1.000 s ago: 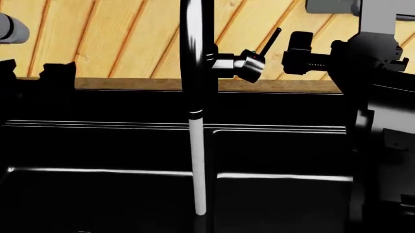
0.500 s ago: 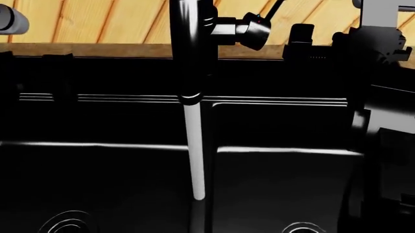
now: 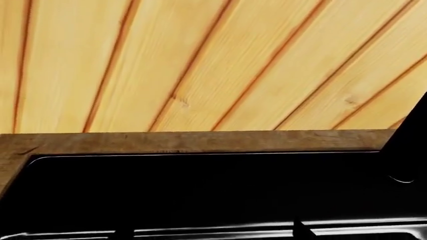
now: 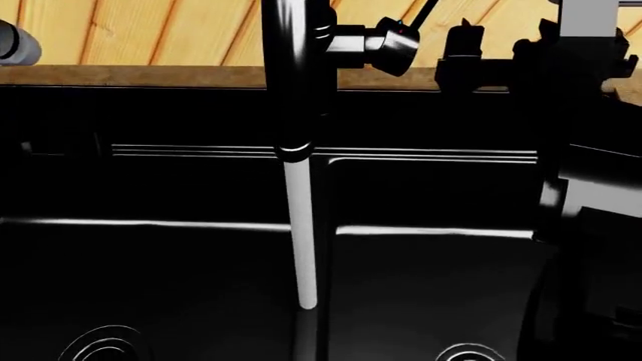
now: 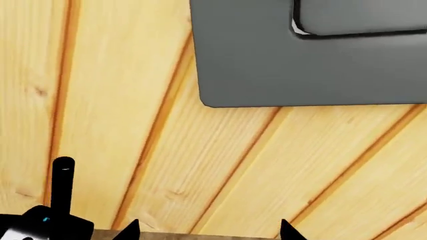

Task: Pick the broccolis and apricots from the sink and place them in one bowl. Place the bell pepper in the other bowl. Then turn off the sink faucet.

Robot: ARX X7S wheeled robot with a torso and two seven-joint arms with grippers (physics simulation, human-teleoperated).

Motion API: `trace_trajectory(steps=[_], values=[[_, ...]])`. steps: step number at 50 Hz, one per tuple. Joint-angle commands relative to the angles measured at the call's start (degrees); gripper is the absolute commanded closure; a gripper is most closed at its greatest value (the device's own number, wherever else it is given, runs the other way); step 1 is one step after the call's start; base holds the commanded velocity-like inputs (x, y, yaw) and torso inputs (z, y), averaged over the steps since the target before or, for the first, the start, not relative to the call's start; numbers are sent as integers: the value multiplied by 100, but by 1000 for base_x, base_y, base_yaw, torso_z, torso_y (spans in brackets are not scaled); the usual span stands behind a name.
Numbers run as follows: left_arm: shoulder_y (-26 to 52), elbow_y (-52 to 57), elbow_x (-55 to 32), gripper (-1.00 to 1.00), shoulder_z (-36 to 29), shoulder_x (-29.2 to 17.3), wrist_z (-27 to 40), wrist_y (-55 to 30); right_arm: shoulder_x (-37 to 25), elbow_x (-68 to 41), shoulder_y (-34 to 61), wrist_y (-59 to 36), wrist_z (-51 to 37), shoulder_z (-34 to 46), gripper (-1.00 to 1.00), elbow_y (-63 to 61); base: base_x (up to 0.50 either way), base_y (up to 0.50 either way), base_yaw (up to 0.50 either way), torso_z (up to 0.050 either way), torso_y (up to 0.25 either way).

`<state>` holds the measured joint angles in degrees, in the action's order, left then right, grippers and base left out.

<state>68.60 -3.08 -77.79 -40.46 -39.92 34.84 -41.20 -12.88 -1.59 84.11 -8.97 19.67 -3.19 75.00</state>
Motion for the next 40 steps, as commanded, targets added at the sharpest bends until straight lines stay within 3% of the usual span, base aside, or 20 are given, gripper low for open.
trace_trajectory(steps=[1,27,29,40], values=[[-114,0,-31,-100,31,-10,-87,71,57,44,-36,159,217,-126,-100,-4,0,0,0,0,0],[-264,124,-141,-100,98,-143,-11,93,158,-82,-3,-121,730,-528,-100,-4,0,0,0,0,0],[-259,130,-145,-100,102,-143,11,91,761,-10,662,-731,128,-584,-100,-1,0,0,0,0,0],[-300,143,-153,-100,121,-228,25,92,926,117,734,-783,318,-727,-100,-1,0,0,1,0,0]])
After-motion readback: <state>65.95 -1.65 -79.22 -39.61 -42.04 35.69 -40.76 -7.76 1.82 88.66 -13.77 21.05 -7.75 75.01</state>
